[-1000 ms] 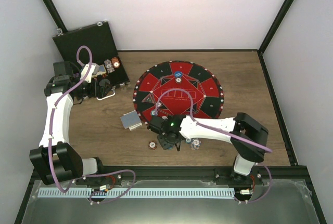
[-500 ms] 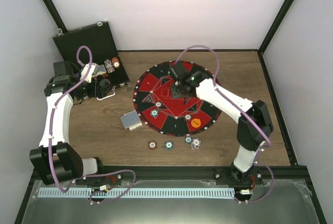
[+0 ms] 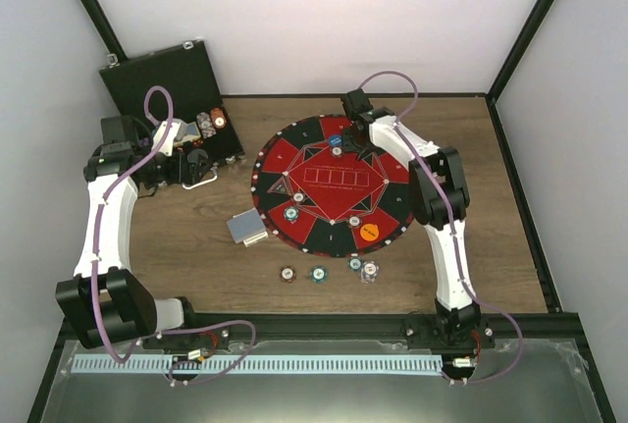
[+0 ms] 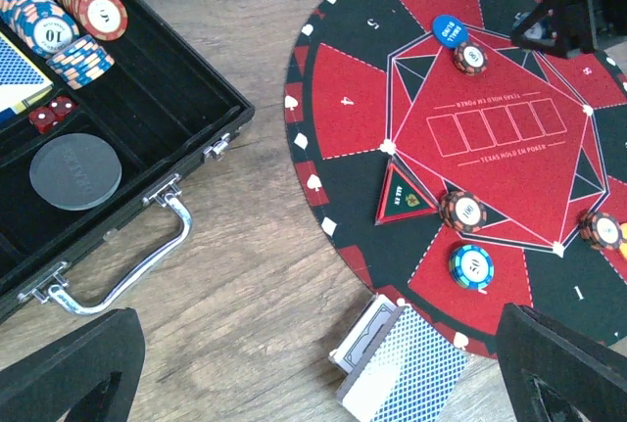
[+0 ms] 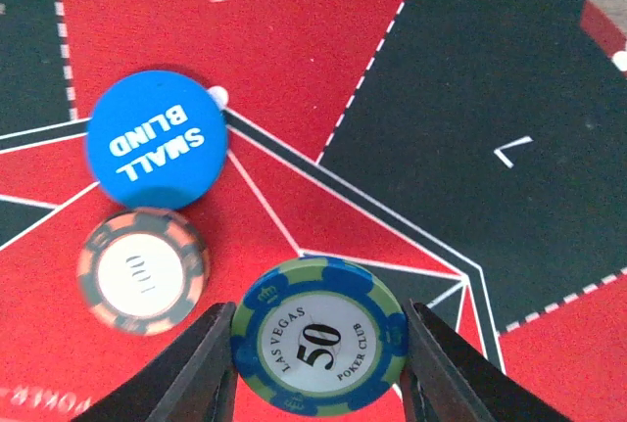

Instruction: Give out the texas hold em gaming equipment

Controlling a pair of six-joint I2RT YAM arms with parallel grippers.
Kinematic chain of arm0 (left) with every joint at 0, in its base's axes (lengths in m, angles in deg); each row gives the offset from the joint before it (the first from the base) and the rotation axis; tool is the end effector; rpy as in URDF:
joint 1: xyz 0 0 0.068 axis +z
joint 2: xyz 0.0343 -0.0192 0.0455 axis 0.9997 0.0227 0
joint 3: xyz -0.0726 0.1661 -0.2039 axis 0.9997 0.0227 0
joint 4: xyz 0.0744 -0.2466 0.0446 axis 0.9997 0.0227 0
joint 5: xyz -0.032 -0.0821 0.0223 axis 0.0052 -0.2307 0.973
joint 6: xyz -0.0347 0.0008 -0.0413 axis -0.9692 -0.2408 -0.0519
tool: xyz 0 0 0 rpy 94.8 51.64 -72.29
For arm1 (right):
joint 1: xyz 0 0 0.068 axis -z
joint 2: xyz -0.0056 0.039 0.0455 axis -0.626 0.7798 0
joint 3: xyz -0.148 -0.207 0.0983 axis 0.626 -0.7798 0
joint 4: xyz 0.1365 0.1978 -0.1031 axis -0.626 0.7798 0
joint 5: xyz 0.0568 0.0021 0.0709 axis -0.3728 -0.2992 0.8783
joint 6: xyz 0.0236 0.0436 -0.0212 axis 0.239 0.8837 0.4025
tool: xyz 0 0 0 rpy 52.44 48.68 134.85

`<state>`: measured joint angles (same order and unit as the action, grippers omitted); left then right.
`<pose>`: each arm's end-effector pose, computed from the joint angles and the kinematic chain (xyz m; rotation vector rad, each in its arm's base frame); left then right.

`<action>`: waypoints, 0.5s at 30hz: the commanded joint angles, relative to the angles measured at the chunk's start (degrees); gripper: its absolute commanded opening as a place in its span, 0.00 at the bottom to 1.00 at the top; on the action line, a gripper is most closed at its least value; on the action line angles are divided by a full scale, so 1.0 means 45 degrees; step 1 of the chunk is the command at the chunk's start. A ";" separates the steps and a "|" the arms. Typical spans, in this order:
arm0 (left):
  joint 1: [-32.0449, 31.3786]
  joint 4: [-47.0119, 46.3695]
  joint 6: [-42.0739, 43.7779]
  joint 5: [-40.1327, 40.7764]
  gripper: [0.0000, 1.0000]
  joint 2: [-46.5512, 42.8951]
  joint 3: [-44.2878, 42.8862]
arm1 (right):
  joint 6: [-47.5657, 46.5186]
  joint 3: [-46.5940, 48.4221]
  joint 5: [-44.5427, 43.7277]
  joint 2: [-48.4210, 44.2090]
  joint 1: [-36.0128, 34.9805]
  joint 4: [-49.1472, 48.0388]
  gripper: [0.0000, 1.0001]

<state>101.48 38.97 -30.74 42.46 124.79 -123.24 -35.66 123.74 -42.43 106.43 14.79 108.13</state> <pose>0.2565 0.0375 0.3220 0.3943 2.3136 -0.4775 0.4456 0.1915 0.1942 -0.1370 2.6269 0.0077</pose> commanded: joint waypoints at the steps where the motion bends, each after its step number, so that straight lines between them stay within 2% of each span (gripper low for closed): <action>1: 0.0054 -0.0047 -0.0225 -0.0415 1.00 0.0190 -0.0322 | -0.0229 0.1067 0.0384 0.0744 0.0265 -0.0131 0.17; 11: 0.0058 -0.0077 -0.0287 -0.0692 1.00 0.0009 -0.0278 | -0.0077 0.1677 0.0612 0.2136 0.0457 -0.0377 0.17; 13: 0.0051 -0.0068 -0.0247 -0.0669 1.00 -0.0003 -0.0269 | -0.0043 0.1717 0.0661 0.2225 0.0481 -0.0378 0.21; 15: 0.0064 -0.0067 -0.0231 -0.0594 1.00 0.0040 -0.0260 | -0.0019 0.1723 0.0643 0.2209 0.0488 -0.0317 0.32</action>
<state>101.48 38.95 -31.77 40.89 125.49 -123.35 -35.96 129.05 -40.07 114.71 16.34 106.86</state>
